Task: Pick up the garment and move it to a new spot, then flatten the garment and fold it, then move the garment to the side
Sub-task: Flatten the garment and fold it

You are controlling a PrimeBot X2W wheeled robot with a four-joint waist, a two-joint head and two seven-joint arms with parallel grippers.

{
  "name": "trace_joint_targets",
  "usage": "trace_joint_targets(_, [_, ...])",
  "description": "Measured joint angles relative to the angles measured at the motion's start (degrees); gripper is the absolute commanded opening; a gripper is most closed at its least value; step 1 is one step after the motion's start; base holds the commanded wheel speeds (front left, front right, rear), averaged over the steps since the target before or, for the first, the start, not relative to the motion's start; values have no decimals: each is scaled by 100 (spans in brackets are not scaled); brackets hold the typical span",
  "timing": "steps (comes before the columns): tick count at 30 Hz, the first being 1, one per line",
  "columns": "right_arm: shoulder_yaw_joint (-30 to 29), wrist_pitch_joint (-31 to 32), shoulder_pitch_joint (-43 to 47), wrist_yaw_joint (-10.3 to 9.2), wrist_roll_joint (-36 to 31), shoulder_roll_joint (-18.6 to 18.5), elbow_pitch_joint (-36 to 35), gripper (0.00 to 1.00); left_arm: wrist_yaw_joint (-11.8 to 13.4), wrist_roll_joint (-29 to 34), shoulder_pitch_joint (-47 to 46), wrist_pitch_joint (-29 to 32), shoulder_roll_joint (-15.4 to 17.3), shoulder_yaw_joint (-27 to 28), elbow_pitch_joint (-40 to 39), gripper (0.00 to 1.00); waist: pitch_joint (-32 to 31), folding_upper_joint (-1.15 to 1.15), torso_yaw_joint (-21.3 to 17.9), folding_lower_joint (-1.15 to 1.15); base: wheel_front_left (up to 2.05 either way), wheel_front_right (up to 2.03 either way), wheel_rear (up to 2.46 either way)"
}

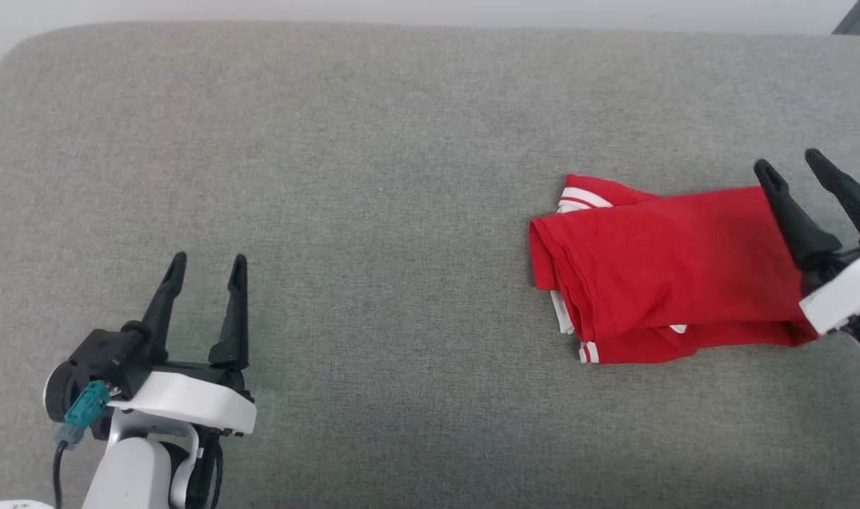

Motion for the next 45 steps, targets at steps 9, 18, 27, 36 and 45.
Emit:
trace_joint_targets(9, [-167, -1240, 228, 0, -786, 53, 783, 100, -1, 0, 250, 0, 79, 214, -24, 100, -284, 0, -111, 0, 0, 0, 0])
trace_joint_targets(18, [-1110, -1348, 975, 0, -1615, 650, 396, 100, -1, -4, 643, 0, 68, 409, -174, 100, -601, 0, -197, 0, 0, 0, 0])
trace_joint_targets(27, [-1798, -1348, 2119, 0, -2097, 1114, -328, 100, -1, 12, 1096, 0, 48, 446, -498, 100, -783, 0, -214, 0, 0, 0, 0])
trace_joint_targets(36, [-2186, -1348, 2916, 1, -2185, 1261, -887, 100, 0, 74, 1571, 0, -66, 590, -857, 100, -847, 0, -342, 0, 0, 0, 0])
trace_joint_targets(45, [-2352, -1348, 3206, 0, -2151, 1357, -1133, 100, 0, 166, 1770, 0, -123, 589, -1079, 100, -836, 0, -342, 0, 0, 0, 0])
